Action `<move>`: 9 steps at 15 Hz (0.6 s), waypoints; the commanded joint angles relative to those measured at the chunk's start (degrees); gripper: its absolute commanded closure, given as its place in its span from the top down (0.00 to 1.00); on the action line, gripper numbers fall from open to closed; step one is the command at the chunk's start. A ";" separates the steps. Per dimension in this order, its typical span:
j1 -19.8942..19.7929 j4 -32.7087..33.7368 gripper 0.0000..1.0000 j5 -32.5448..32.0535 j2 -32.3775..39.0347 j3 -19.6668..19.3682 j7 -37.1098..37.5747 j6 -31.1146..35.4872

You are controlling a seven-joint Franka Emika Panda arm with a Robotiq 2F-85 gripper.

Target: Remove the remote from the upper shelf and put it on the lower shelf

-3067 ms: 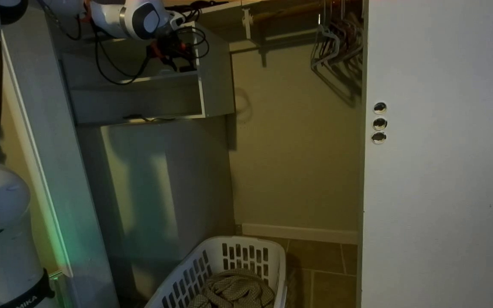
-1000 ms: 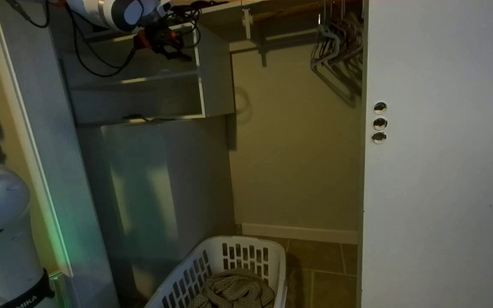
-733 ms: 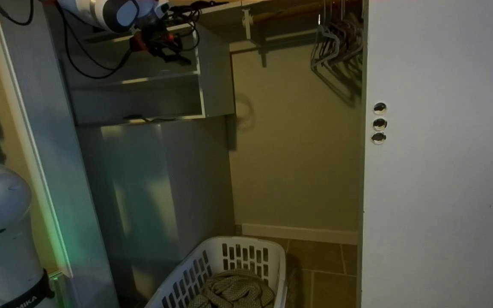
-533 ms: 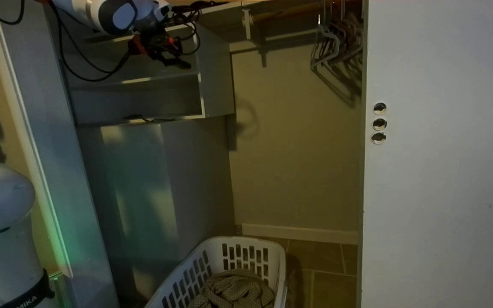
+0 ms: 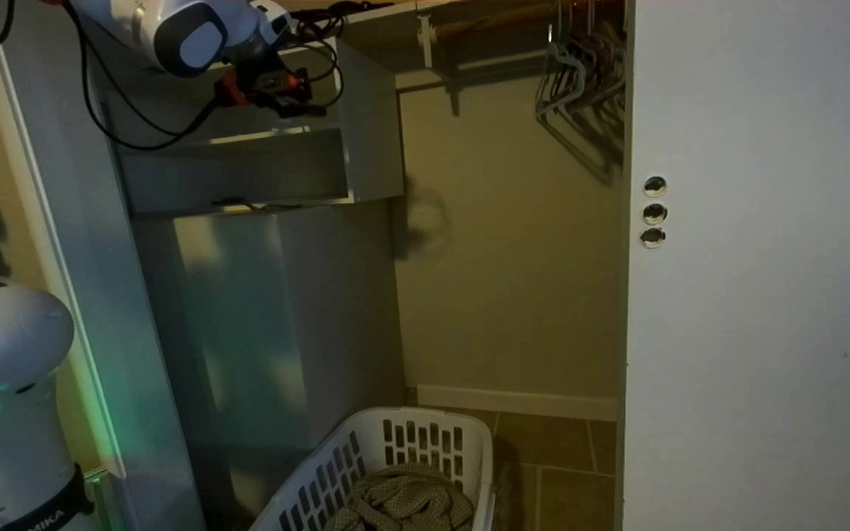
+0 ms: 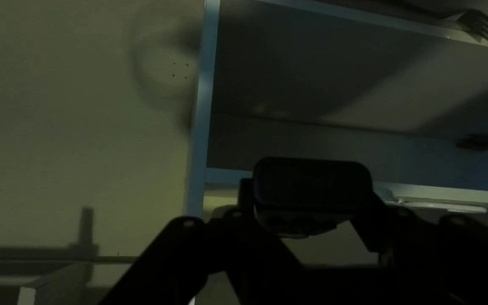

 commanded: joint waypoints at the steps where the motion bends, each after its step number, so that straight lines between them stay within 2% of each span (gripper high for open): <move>1: 3.95 -4.74 0.31 1.79 -4.22 -2.58 -1.96 3.62; 9: 5.97 -12.82 0.31 -1.17 -11.17 -4.10 0.39 6.74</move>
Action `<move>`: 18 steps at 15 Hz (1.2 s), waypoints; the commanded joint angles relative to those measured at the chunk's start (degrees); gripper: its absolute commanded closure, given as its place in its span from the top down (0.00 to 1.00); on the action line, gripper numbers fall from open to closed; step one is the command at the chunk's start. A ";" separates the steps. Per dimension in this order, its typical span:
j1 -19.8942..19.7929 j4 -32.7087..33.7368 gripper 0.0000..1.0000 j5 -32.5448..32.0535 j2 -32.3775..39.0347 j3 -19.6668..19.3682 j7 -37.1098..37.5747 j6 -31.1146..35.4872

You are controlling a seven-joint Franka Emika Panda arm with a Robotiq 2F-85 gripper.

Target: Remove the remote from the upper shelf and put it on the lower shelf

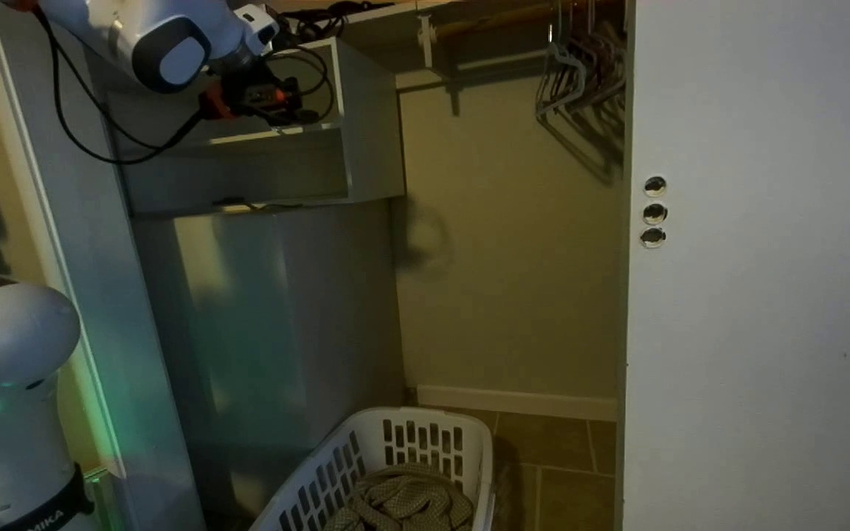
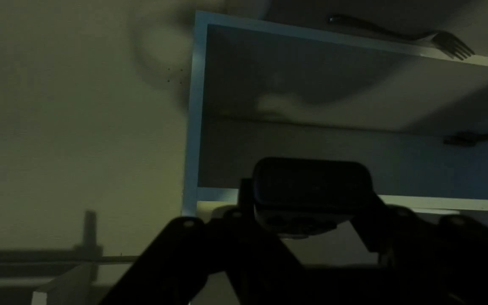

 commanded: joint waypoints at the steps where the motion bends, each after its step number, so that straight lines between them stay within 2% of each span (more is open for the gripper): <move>1: 1.70 -4.33 0.31 -1.45 -4.64 -1.38 0.93 2.39; 10: 0.86 -10.77 0.31 -5.25 -10.37 -3.13 3.98 2.42; 18: 1.54 -11.58 0.31 -9.95 -11.52 -4.94 6.32 -1.37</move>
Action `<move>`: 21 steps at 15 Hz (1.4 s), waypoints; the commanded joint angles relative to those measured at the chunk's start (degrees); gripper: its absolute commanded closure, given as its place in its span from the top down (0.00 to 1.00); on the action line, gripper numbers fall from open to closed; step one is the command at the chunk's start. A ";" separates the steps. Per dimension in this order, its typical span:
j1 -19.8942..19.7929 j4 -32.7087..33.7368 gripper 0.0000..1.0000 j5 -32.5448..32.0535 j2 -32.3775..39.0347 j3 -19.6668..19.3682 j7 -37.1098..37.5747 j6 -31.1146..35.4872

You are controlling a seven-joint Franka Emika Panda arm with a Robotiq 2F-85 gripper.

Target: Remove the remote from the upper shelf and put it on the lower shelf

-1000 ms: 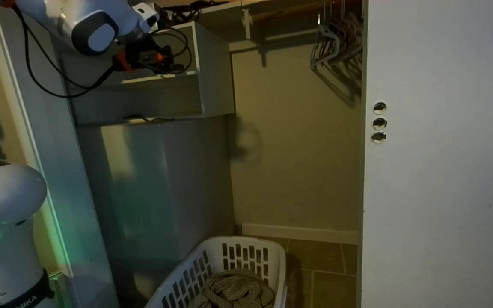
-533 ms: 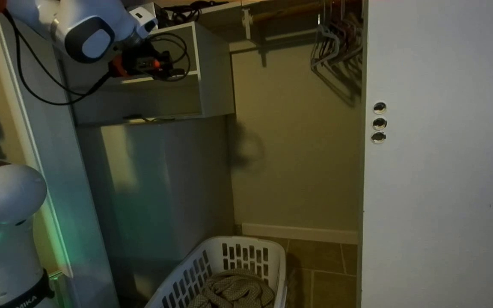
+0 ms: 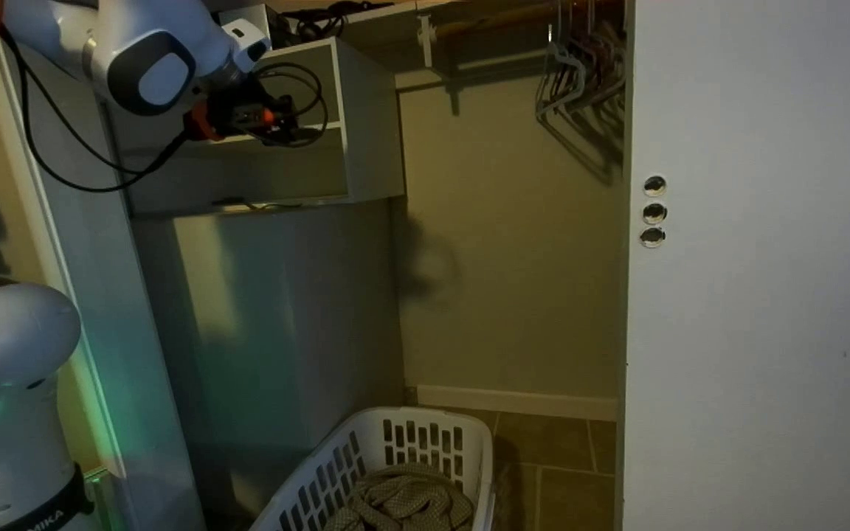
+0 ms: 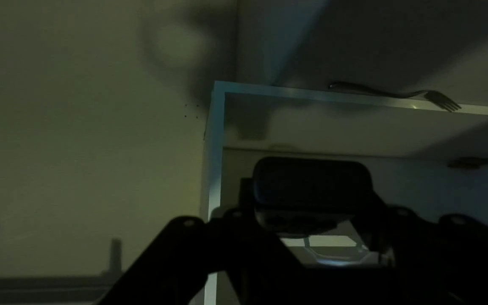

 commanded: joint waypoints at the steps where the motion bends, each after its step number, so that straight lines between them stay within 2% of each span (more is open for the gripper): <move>1: 1.12 0.06 0.31 -2.68 -1.35 -1.25 1.88 -2.71; 7: 0.49 4.04 0.31 -3.35 3.14 -0.34 3.26 -8.54; 9: 1.40 5.87 0.31 -2.36 5.43 -0.65 2.79 -7.30; 15: 0.29 14.26 0.31 -2.23 15.51 0.21 4.28 -8.76; 16: 1.22 15.67 0.31 -1.25 17.09 -0.28 3.32 -8.34; 21: 0.97 21.26 0.31 0.76 24.25 0.55 1.46 -9.13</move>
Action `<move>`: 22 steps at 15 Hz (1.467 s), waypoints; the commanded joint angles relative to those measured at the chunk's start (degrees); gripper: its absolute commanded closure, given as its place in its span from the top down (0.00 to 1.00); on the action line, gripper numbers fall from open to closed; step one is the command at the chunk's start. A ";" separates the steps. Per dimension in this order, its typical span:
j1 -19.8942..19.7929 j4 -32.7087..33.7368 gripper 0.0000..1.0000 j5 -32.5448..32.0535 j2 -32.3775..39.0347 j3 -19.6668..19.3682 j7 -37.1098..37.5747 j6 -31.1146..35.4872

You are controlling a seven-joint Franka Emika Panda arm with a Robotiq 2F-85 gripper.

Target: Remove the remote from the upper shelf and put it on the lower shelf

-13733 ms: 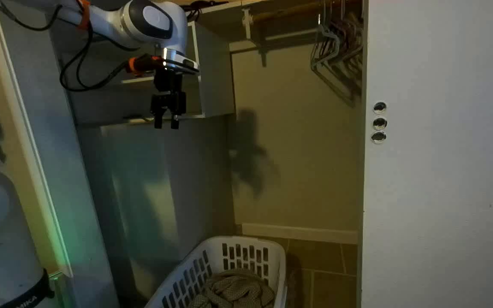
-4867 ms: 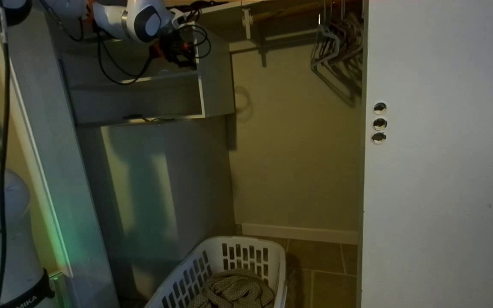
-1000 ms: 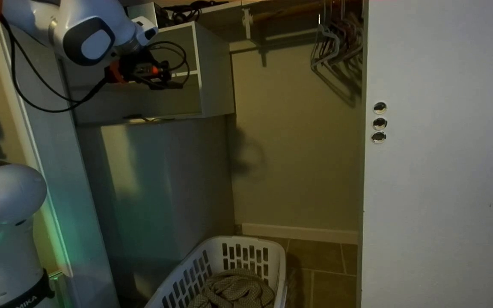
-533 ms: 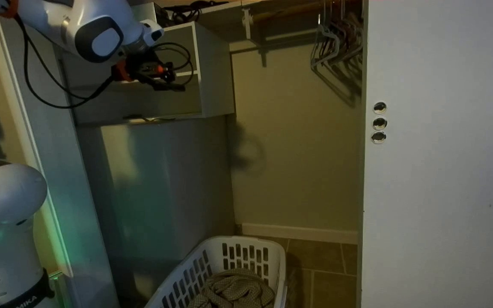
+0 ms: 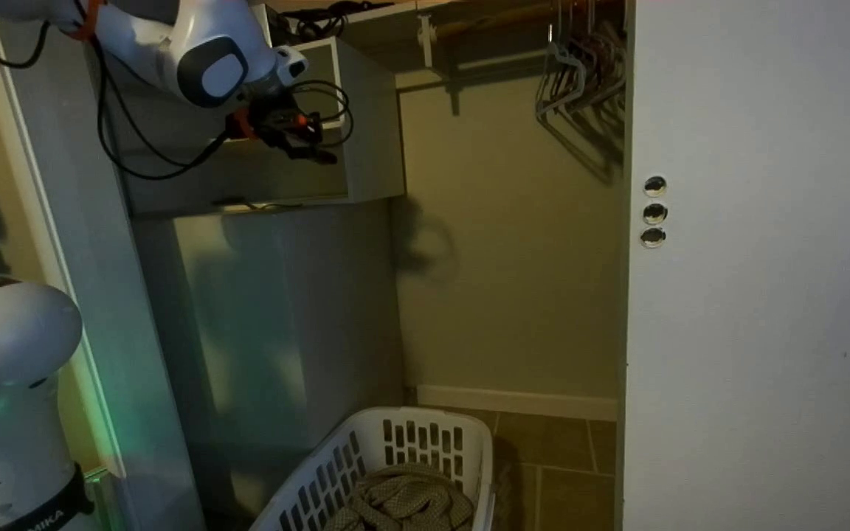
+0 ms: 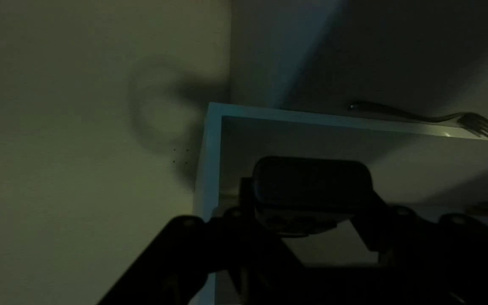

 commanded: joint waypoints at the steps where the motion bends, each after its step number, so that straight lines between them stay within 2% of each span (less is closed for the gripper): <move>1: 0.00 6.10 0.31 2.46 6.39 0.75 -1.32 -1.70; 6: -2.47 9.95 0.31 3.01 12.41 3.34 -1.99 -2.33; 15: -11.79 13.53 0.31 -0.41 19.74 11.02 1.12 1.28; 19: -13.46 14.57 0.31 0.34 21.46 13.28 2.03 2.26; 20: -11.95 14.70 0.31 0.44 21.74 11.97 2.34 2.34; 22: -12.08 15.03 0.31 0.12 22.16 12.17 3.57 1.47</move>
